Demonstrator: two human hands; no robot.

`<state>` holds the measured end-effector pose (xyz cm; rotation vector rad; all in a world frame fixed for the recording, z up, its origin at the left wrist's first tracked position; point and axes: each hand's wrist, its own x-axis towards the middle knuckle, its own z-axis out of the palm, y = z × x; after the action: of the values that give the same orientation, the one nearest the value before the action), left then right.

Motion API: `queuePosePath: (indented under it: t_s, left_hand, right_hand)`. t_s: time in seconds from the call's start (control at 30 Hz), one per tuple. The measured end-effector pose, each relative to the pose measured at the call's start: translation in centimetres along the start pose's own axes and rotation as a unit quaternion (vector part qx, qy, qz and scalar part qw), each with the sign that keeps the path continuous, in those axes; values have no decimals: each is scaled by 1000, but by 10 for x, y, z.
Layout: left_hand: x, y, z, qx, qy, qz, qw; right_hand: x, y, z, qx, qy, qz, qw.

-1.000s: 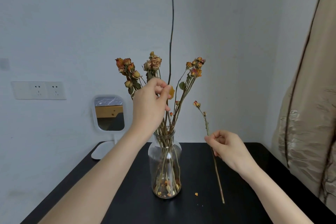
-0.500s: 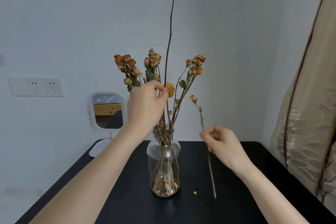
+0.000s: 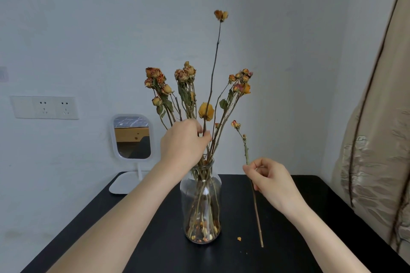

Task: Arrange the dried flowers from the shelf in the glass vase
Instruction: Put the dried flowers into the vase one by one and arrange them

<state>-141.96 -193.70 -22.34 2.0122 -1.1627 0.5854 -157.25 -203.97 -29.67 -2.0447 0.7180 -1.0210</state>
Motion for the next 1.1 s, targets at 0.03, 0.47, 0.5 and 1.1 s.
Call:
queuePosePath:
  t_s: [0.03,0.47,0.5,1.1]
  left_hand:
    - [1,1,-1,-16,21,6,1000]
    - [-13,-17,20,-44,-90,-29,995]
    - [-13,-17,20,-51,-86,-30,995]
    - [-79,-74,40,-149,32,-24,988]
  right_hand:
    - [0,0,0,0,0,0,1000]
    - [0,-1,3,7,4,-1,1000]
    - [0,-1,4,5,4,-1,1000]
    - [31,-67,-2,160,113,-128,972]
